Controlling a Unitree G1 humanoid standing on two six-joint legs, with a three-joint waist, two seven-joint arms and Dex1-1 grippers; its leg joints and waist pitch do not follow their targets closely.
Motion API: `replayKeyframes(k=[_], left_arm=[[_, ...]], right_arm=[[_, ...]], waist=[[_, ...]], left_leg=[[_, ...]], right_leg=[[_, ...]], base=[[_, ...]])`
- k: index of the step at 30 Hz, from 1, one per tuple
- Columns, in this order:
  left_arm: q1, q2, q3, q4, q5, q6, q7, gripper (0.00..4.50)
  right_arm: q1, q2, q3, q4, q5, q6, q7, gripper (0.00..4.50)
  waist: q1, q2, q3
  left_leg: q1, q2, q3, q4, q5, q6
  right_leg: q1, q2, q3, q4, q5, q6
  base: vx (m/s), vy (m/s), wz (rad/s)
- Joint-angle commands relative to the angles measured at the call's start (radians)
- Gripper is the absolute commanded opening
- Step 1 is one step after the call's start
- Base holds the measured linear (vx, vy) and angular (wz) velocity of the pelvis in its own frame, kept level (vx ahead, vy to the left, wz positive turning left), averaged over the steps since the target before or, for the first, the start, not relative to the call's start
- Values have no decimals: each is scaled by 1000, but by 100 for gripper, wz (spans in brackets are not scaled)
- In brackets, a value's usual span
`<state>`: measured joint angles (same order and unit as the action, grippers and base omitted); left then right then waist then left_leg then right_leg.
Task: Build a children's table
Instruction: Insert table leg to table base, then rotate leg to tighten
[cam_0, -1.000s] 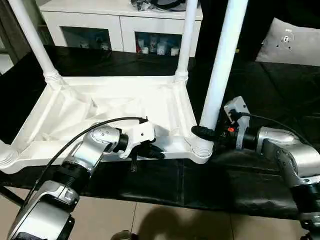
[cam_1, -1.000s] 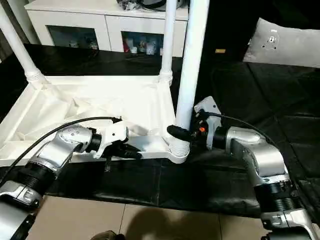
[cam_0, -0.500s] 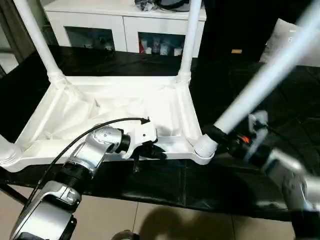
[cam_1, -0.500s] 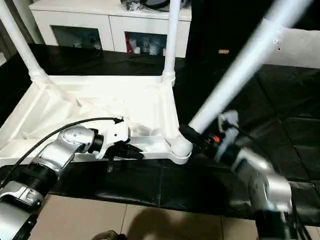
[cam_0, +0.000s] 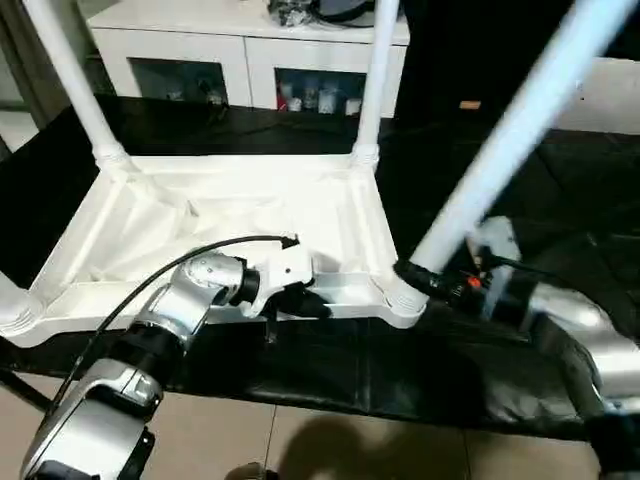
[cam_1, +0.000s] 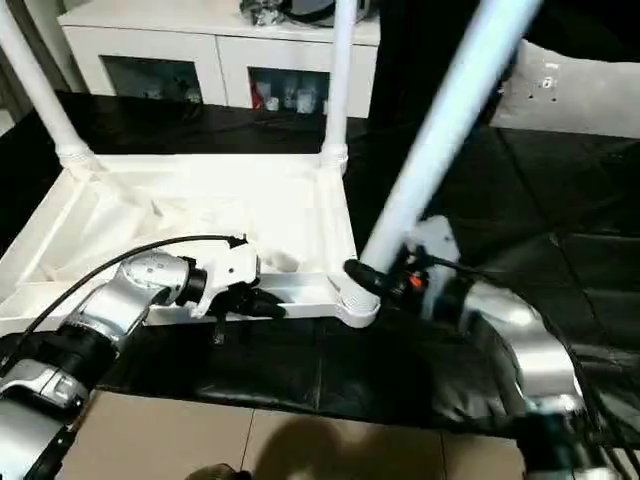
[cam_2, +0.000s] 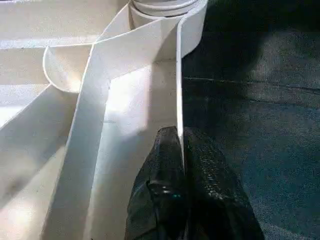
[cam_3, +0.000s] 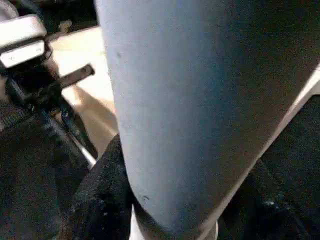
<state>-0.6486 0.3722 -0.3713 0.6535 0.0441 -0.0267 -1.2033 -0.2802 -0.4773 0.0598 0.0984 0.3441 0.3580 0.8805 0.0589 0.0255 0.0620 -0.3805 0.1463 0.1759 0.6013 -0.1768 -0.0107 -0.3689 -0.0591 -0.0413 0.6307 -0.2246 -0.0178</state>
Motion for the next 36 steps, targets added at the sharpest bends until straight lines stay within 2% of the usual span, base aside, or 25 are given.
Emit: replayKeyframes(k=[1, 2, 3, 4, 6, 9, 12, 15, 17, 19, 21, 22, 23, 24, 25, 26, 27, 28, 29, 30, 32, 33, 34, 35, 36], left_arm=[[-42, 40, 15, 17, 38, -8, 28, 0], [-47, 41, 13, 24, 41, -13, 24, 0], [-50, 42, 11, 27, 43, -15, 23, 0], [-54, 42, 10, 33, 46, -20, 23, 0], [-71, 42, 11, 55, 48, -28, 23, 0], [-92, 42, 14, 84, 46, -38, 20, 0], [-101, 42, 12, 102, 47, -48, 21, 0], [-101, 39, 17, 107, 40, -39, 20, 0], [-86, 39, 28, 86, 24, -6, 20, 0], [-66, 38, 38, 57, 10, 34, 29, 0], [-29, 33, 49, -3, -2, 110, 53, 0], [28, 17, 60, -109, -14, 224, 91, 0], [71, 0, 64, -199, -27, 301, 117, 0], [85, -12, 64, -232, -31, 329, 131, 0], [96, -32, 62, -264, -30, 358, 153, 0], [96, -32, 62, -264, -30, 358, 153, 0], [102, -55, 59, -289, -25, 381, 179, 0], [103, -89, 52, -312, -17, 412, 214, 0], [103, -89, 52, -312, -17, 412, 214, 0], [98, -121, 47, -321, -11, 429, 242, 0], [88, -158, 41, -322, -1, 442, 278, 0], [78, -185, 32, -319, 13, 447, 307, 0], [78, -185, 32, -319, 13, 447, 307, 0], [71, -213, 10, -335, 54, 467, 357, 0], [71, -214, 9, -335, 57, 468, 360, 0]], right_arm=[[35, -10, 99, 92, -70, 48, 40, 186], [29, -14, 116, 101, -81, 41, 55, 186], [26, -17, 123, 106, -86, 36, 61, 186], [20, -21, 133, 113, -90, 29, 70, 186], [4, -31, 160, 133, -103, 14, 105, 186], [-32, -24, 179, 200, -110, -13, 163, 186], [-77, 5, 174, 319, -130, -66, 174, 186], [-148, 54, 149, 508, -145, -130, 158, 186], [-197, 92, 133, 630, -162, -168, 103, 186], [-225, 123, 121, 704, -177, -187, 33, 186], [-251, 162, 101, 770, -193, -201, -65, 186], [-272, 205, 80, 803, -194, -191, -154, 186], [-294, 234, 71, 836, -196, -195, -200, 186], [-265, 227, 70, 787, -193, -182, -199, 186], [-225, 215, 64, 699, -186, -135, -204, 186], [-225, 215, 64, 699, -186, -135, -204, 186], [-193, 203, 56, 610, -176, -85, -211, 186], [-175, 201, 46, 535, -168, -27, -233, 186], [-175, 201, 46, 535, -168, -27, -233, 186], [-178, 208, 40, 503, -165, 7, -256, 186], [-190, 222, 34, 481, -162, 42, -285, 186], [-211, 238, 29, 488, -158, 63, -315, 186], [-211, 238, 29, 488, -158, 63, -315, 186], [-251, 269, 21, 492, -158, 104, -381, 186], [-253, 270, 21, 491, -158, 107, -384, 186]], waist=[[11, -2, -51], [10, -3, -50], [10, -3, -50], [10, -13, -49], [12, -7, -50], [11, -10, -50], [9, -11, -50], [-2, -9, -50], [-12, -10, -45], [-20, -10, -45], [-37, -1, -44], [-47, 4, -42], [-62, 6, -38], [-65, 12, -42], [-65, -4, -39], [-57, 3, -37], [-55, 0, -32], [-51, -4, -34], [-43, -1, -36], [-43, -3, -36], [-37, -3, -35], [-34, 4, -38], [-36, 3, -32], [-40, 5, -30], [-42, 8, -28]], left_leg=[[19, 87, -45, -87, -349, -19], [23, 89, -46, -86, -367, -24], [23, 89, -46, -86, -367, -24], [25, 89, -45, -86, -371, -22], [24, 91, -46, -87, -359, -20], [25, 90, -46, -87, -370, -20], [30, 90, -48, -85, -402, -29], [25, 89, -53, -88, -424, -40], [32, 88, -57, -89, -490, -59], [31, 88, -64, -90, -528, -70], [25, 91, -79, -105, -606, -102], [28, 92, -85, -112, -647, -119], [17, 90, -92, -123, -687, -131], [19, 90, -95, -125, -720, -138], [36, 87, -87, -117, -741, -125], [46, 87, -84, -115, -740, -122], [64, 83, -77, -108, -753, -111], [61, 82, -81, -109, -743, -106], [71, 83, -79, -110, -751, -107], [75, 82, -78, -108, -759, -108], [73, 80, -82, -112, -769, -111], [75, 76, -81, -112, -762, -106], [74, 77, -84, -116, -780, -105], [74, 77, -86, -120, -809, -111], [72, 79, -89, -127, -829, -116]], right_leg=[[21, -113, 52, -104, -340, -211], [16, -116, 55, -110, -391, -200], [16, -116, 55, -110, -391, -200], [15, -116, 56, -114, -407, -193], [16, -116, 56, -111, -387, -197], [16, -116, 55, -110, -380, -205], [11, -120, 55, -114, -422, -207], [11, -119, 51, -108, -420, -219], [2, -119, 50, -114, -482, -211], [3, -122, 45, -118, -546, -190], [8, -119, 34, -113, -576, -164], [6, -116, 29, -112, -557, -163], [14, -110, 17, -109, -528, -163], [16, -106, 12, -106, -525, -157], [2, -106, 9, -126, -538, -138], [-2, -110, 13, -132, -544, -132], [-16, -108, 12, -150, -588, -117], [-7, -110, 8, -154, -615, -97], [-17, -108, 9, -158, -618, -83], [-21, -107, 8, -159, -618, -80], [-15, -103, -1, -162, -613, -63], [-14, -106, -3, -163, -616, -55], [-16, -105, -10, -172, -630, -43], [-14, -100, -19, -172, -632, -33], [-11, -96, -26, -171, -626, -29]], base=[[0, 0, 0], [0, 0, 0], [0, 0, 0], [0, 0, 0], [0, 0, 0], [0, 0, 0], [0, 0, 0], [0, 0, 0], [0, 0, 0], [0, 0, 0], [-29, 29, -23], [-28, 33, -26], [-25, 41, -30], [-17, 47, -26], [-17, 47, -26], [0, 0, 0], [0, 0, 0], [0, 0, 0], [0, 0, 0], [0, 0, 0], [0, 0, 0], [0, 0, 0], [0, 0, 0], [0, 0, 0], [0, 0, 0]])
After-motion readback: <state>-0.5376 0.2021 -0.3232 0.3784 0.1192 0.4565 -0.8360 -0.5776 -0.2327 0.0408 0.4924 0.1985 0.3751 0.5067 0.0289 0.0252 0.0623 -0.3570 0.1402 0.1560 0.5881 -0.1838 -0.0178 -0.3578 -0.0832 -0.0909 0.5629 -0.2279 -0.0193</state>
